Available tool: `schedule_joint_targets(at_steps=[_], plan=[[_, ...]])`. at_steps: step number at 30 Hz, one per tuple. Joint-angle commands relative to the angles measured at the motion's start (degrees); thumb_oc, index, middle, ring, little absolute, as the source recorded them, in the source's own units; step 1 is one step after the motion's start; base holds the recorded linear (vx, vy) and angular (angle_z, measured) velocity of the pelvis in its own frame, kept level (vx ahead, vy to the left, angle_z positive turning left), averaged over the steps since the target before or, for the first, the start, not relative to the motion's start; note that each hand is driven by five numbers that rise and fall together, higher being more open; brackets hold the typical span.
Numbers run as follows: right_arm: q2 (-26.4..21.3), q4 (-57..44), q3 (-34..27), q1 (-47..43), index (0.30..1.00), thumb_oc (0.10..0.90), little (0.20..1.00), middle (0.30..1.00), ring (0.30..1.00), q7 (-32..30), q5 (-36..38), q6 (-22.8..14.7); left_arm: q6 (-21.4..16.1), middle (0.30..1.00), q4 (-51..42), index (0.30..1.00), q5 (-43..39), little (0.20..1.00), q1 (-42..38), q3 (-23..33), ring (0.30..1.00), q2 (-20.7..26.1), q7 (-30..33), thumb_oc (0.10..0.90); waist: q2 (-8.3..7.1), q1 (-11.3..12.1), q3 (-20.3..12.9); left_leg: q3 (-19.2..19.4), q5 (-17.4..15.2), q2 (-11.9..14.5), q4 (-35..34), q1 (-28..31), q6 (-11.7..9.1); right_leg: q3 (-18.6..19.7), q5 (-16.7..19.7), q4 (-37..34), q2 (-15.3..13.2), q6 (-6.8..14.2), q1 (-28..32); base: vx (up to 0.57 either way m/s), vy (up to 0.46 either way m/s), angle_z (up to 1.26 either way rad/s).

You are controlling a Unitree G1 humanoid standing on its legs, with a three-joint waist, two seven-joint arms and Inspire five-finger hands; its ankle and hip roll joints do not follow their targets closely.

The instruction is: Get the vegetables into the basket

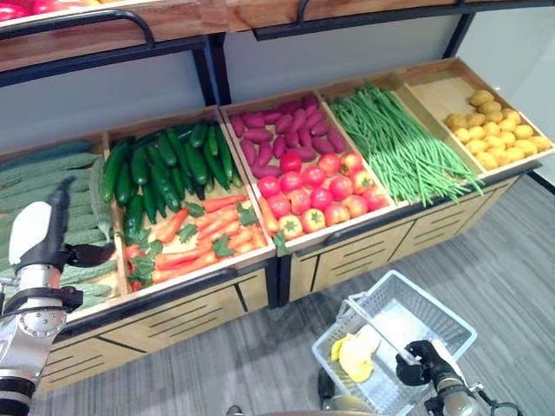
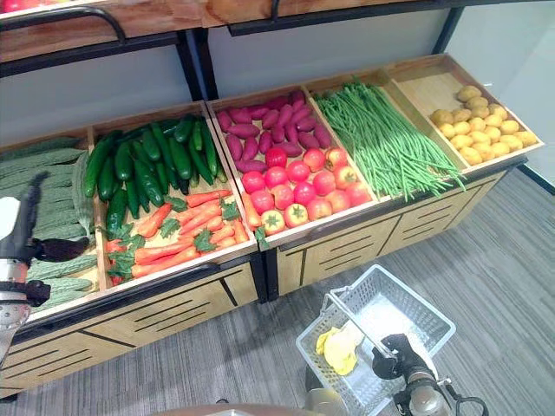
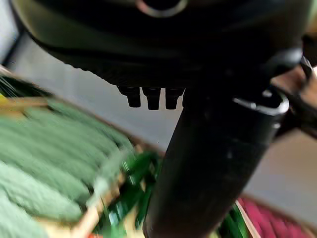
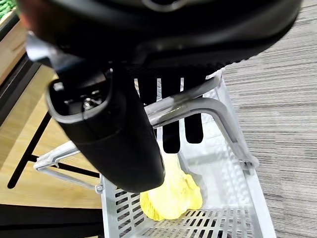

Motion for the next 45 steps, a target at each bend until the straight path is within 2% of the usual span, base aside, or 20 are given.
schedule_joint_targets(at_steps=[1, 6, 8, 11, 12, 18, 27, 35, 36, 38, 39, 45], plan=[[-2.9, -6.4, -2.1, -4.2, 0.3, 0.4, 0.3, 0.3, 0.3, -0.3, -0.5, -4.5, -3.5, 1.0, 2.3, 1.0, 0.8, 1.0, -6.4, 2.0, 1.0, 4.8, -3.9, 0.9, -2.31, -1.0, -2.6, -2.2, 0.7, 0.4, 0.1, -3.9, 0.6, 0.5, -4.9, 0.3, -5.6, 6.3, 4.1, -0.01, 0.016, -0.04], [-3.4, -6.4, -1.3, -5.3, 0.3, 0.4, 0.3, 0.3, 0.3, -0.6, -1.4, -4.5, -2.3, 1.0, 5.2, 1.0, 3.9, 1.0, -11.9, -3.5, 1.0, 5.4, -3.4, 0.9, -2.21, -1.3, -1.0, -2.4, 1.1, 0.4, 0.1, -5.1, 0.7, 0.6, -4.3, 0.3, -5.7, 6.4, 2.8, -0.04, 0.014, -0.03], [-3.5, -5.8, -1.1, -6.0, 0.3, 0.4, 0.3, 0.3, 0.3, -1.0, -1.5, -4.3, -0.9, 1.0, 5.5, 1.0, 7.7, 1.0, -14.7, -5.4, 1.0, 6.1, -1.8, 0.9, -2.24, -1.3, -0.4, -2.7, 1.3, 0.3, 0.1, -5.9, 0.7, 0.5, -4.1, 0.3, -5.8, 6.4, 2.1, -0.08, 0.013, -0.02], [-3.9, -5.7, -0.1, -8.2, 0.3, 0.4, 0.3, 0.3, 0.3, -2.0, -1.9, -3.6, 0.5, 1.0, 6.6, 1.0, 12.9, 1.0, -19.7, -9.3, 1.0, 5.7, 0.8, 0.9, -2.3, -1.3, 1.8, -3.4, 2.1, 0.2, 0.1, -8.2, 0.8, 0.1, -3.4, 0.3, -6.0, 6.4, 0.5, -0.11, 0.024, 0.08], [-4.1, -6.1, 0.1, -8.8, 0.3, 0.4, 0.3, 0.3, 0.3, -2.3, -2.1, -3.4, 1.0, 1.0, 4.4, 1.0, 13.0, 1.0, -21.4, -10.1, 1.0, 6.0, 0.6, 0.9, -2.29, -1.0, 2.5, -3.8, 2.4, 0.0, 0.1, -9.1, 0.9, -0.1, -3.2, 0.3, -6.1, 6.4, -0.2, -0.09, 0.028, 0.11], [-4.2, -5.2, 2.2, -11.5, 0.3, 0.4, 0.3, 0.3, 0.3, -2.6, -1.8, -3.3, 0.5, 1.0, 4.0, 1.0, 17.1, 1.0, -27.0, -16.6, 1.0, 8.0, 0.7, 0.9, -2.56, -0.9, 4.2, -4.2, 3.1, 0.0, 0.1, -11.0, 0.9, -0.2, -2.5, 0.3, -6.3, 6.4, -1.8, -0.04, 0.019, 0.1], [-4.5, -4.7, 2.2, -12.0, 0.3, 0.4, 0.3, 0.3, 0.3, -2.9, -1.5, -3.0, 0.2, 1.0, 3.0, 1.0, 17.2, 1.0, -28.0, -19.0, 1.0, 8.5, -0.1, 0.9, -2.8, -1.0, 5.2, -4.1, 3.4, 0.0, 0.1, -11.7, 0.9, 0.1, -2.3, 0.3, -6.2, 6.3, -2.8, 0.0, 0.0, 0.0], [-4.5, -4.2, 2.0, -12.0, 0.3, 0.4, 0.3, 0.3, 0.3, -2.7, -1.6, -2.7, 0.4, 1.0, 3.7, 1.0, 16.6, 1.0, -26.8, -18.0, 1.0, 8.4, -1.2, 0.9, -2.86, -1.1, 5.3, -3.8, 3.4, 0.1, 0.1, -11.7, 0.8, 0.6, -2.4, 0.3, -6.2, 6.2, -3.3, 0.0, 0.0, 0.0], [-4.5, -4.4, 2.0, -11.9, 0.3, 0.4, 0.3, 0.3, 0.3, -2.6, -1.6, -2.7, 0.4, 0.824, 3.6, 0.824, 16.5, 0.824, -26.6, -17.9, 0.824, 8.4, -1.2, 0.775, -2.83, -1.0, 5.4, -3.8, 3.4, 0.1, 0.1, -11.7, 0.8, 0.6, -2.4, 0.3, -6.2, 6.2, -3.3, 0.0, 0.0, 0.0], [-4.6, -4.4, 2.1, -11.9, 0.3, 0.4, 0.3, 0.3, 0.3, -2.6, -1.5, -2.7, 0.4, 0.596, 3.9, 0.596, 16.4, 0.596, -26.5, -17.8, 0.596, 8.3, -1.3, 0.612, -2.79, -1.1, 5.4, -3.8, 3.4, 0.2, 0.1, -11.7, 0.8, 0.6, -2.4, 0.3, -6.1, 6.2, -3.3, 0.0, 0.0, 0.0], [-4.7, -4.1, 1.9, -11.9, 0.3, 0.4, 0.3, 0.3, 0.3, -2.4, -1.2, -2.7, -0.1, 0.3, 4.5, 0.3, 16.0, 0.3, -26.8, -18.7, 0.3, 8.7, -2.4, 0.4, -2.66, -1.3, 5.6, -3.7, 3.4, 0.2, 0.1, -11.7, 0.8, 0.8, -2.4, 0.3, -6.0, 6.2, -3.5, 0.0, 0.0, 0.0], [-4.6, -3.5, 2.1, -11.9, 0.3, 0.4, 0.3, 0.3, 0.3, -1.9, -1.1, -2.5, -0.2, 0.3, 5.6, 0.3, 15.8, 0.3, -27.6, -21.0, 0.3, 8.8, -4.3, 0.4, -2.65, -1.6, 6.0, -3.4, 3.4, 0.3, 0.1, -11.8, 0.7, 1.0, -2.3, 0.3, -5.9, 6.1, -3.8, 0.0, 0.005, -0.05]])
